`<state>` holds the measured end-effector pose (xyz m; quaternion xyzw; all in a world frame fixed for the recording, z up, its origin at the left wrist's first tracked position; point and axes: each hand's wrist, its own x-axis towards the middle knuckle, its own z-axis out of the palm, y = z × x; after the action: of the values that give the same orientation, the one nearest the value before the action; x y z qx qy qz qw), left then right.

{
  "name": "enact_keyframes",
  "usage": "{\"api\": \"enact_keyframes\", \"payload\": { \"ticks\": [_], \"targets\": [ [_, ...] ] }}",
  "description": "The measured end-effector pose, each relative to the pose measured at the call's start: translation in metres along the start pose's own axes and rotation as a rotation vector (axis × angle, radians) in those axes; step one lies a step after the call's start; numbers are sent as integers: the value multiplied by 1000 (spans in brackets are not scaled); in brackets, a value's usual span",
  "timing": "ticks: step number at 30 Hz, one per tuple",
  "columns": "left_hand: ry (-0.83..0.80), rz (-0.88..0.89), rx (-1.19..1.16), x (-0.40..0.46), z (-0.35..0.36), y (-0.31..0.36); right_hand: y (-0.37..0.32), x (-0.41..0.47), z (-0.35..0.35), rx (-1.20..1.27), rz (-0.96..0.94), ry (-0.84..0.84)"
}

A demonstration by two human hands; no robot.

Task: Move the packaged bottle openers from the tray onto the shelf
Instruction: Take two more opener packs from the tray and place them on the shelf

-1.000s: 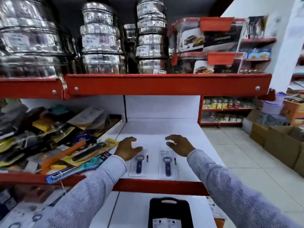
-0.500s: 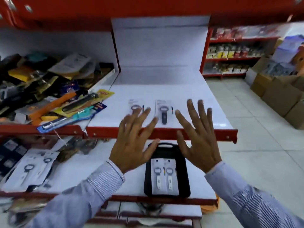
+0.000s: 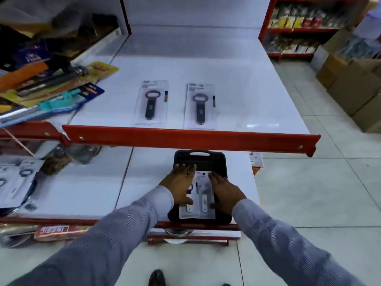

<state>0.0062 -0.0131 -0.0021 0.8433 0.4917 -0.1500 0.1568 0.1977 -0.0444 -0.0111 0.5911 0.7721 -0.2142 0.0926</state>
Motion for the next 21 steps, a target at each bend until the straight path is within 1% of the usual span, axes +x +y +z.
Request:
{"api": "enact_keyframes", "payload": {
  "ticks": [2,4,7,11,14,16,17,19,21],
  "targets": [
    [-94,-32,78,22,1,-4,1,30,-1,-49,12,-61],
    [-143,-45,173,37,7,-9,2,51,-1,-115,21,-107],
    [-133,-52,255,48,9,-11,2,67,-1,-211,1,-108],
    [-91,-68,229,50,3,-13,3,74,-3,-263,6,-83],
    [-23,-75,140,43,-7,-13,3,73,-11,-207,43,-50],
    [47,-69,42,32,-12,-14,4,67,-19,-155,49,-13],
    [97,-66,-38,23,-14,-15,5,62,-25,-105,42,10],
    [197,-69,-262,2,-16,-13,8,47,-37,82,18,65],
    [254,-71,-454,-28,-21,-6,7,22,-50,242,-2,120]
  ]
}}
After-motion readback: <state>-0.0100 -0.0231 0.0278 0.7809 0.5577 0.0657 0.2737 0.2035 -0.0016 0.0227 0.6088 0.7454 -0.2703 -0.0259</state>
